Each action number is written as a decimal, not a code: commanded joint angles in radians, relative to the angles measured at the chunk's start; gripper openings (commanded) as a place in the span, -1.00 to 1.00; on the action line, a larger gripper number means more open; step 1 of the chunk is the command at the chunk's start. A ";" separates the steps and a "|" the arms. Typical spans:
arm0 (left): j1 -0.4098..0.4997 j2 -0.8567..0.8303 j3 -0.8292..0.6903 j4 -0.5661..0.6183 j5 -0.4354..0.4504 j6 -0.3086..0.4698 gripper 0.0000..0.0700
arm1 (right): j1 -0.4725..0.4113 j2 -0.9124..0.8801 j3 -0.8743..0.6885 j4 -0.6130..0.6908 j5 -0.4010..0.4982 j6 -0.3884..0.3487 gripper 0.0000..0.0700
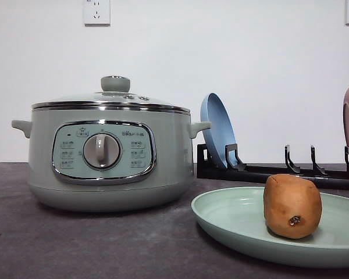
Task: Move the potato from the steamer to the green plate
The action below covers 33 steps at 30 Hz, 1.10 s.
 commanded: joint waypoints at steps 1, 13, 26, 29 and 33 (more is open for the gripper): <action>0.001 -0.002 -0.020 -0.005 -0.003 -0.002 -1.00 | -0.001 -0.003 -0.005 0.008 0.000 -0.001 -1.00; 0.001 -0.002 -0.020 -0.005 -0.003 -0.002 -1.00 | -0.001 -0.003 -0.005 0.009 0.000 -0.001 -1.00; 0.001 -0.002 -0.020 -0.005 -0.003 -0.002 -1.00 | -0.001 -0.003 -0.005 0.009 0.000 -0.001 -1.00; 0.001 -0.002 -0.020 -0.004 -0.003 -0.002 -1.00 | -0.001 -0.003 -0.005 0.008 0.000 -0.001 -1.00; 0.001 -0.002 -0.020 -0.005 -0.003 -0.002 -1.00 | -0.001 -0.003 -0.005 0.009 0.000 -0.001 -1.00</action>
